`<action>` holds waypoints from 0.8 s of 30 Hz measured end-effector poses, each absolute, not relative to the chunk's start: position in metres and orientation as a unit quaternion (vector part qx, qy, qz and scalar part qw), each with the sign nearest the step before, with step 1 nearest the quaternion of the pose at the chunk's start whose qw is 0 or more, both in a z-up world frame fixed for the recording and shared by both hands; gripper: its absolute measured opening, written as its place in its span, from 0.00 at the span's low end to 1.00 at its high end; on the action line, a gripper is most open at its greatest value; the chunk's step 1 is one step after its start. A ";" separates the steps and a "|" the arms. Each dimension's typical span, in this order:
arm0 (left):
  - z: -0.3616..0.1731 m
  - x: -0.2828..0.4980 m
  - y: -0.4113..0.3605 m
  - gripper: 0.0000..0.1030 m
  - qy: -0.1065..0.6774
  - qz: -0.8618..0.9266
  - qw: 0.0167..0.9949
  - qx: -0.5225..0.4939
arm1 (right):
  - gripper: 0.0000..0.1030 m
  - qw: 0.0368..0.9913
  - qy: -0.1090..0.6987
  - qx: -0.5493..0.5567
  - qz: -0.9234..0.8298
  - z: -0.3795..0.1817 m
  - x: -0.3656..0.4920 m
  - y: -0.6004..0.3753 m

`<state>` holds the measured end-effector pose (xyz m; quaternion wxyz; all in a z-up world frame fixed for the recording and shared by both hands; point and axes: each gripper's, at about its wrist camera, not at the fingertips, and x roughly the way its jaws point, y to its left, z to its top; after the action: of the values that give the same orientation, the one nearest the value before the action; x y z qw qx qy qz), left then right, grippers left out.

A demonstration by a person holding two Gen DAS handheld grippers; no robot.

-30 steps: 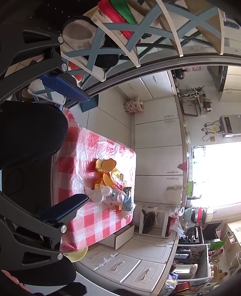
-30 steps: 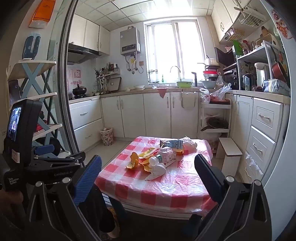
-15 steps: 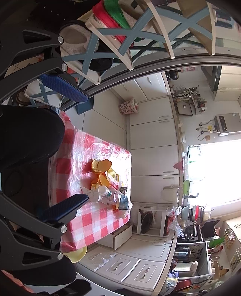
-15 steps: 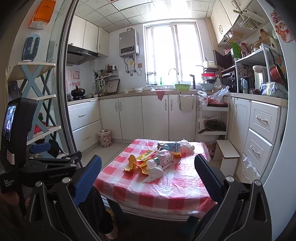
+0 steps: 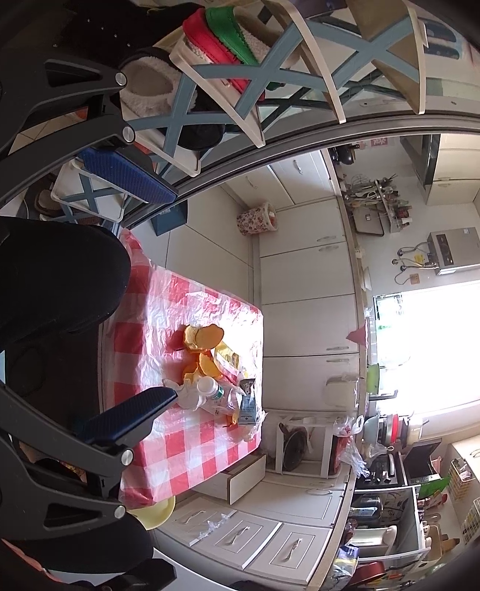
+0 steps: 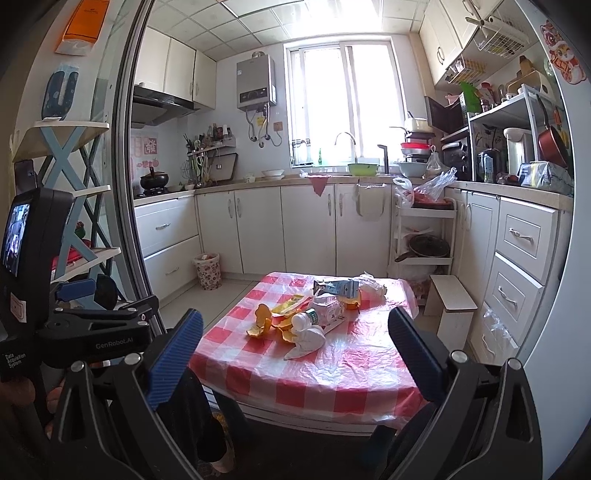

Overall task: Collect trash
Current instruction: 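Move both tools toward the cluttered checkered table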

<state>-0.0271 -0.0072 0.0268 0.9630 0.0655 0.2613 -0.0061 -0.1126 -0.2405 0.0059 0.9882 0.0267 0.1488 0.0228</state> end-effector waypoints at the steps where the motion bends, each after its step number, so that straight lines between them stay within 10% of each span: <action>1: 0.027 -0.027 -0.007 0.93 0.263 -0.006 0.963 0.065 | 0.93 0.988 0.151 0.027 0.023 0.005 -0.111 -0.240; 24: -0.008 0.003 -0.009 0.93 0.302 -0.035 0.951 0.052 | 0.93 0.980 0.191 0.033 0.031 -0.017 -0.093 -0.246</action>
<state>0.0031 -0.0086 -0.0077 0.9511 0.0525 0.3024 -0.0352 -0.0930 -0.2462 -0.0168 0.9805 0.0330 0.1914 0.0306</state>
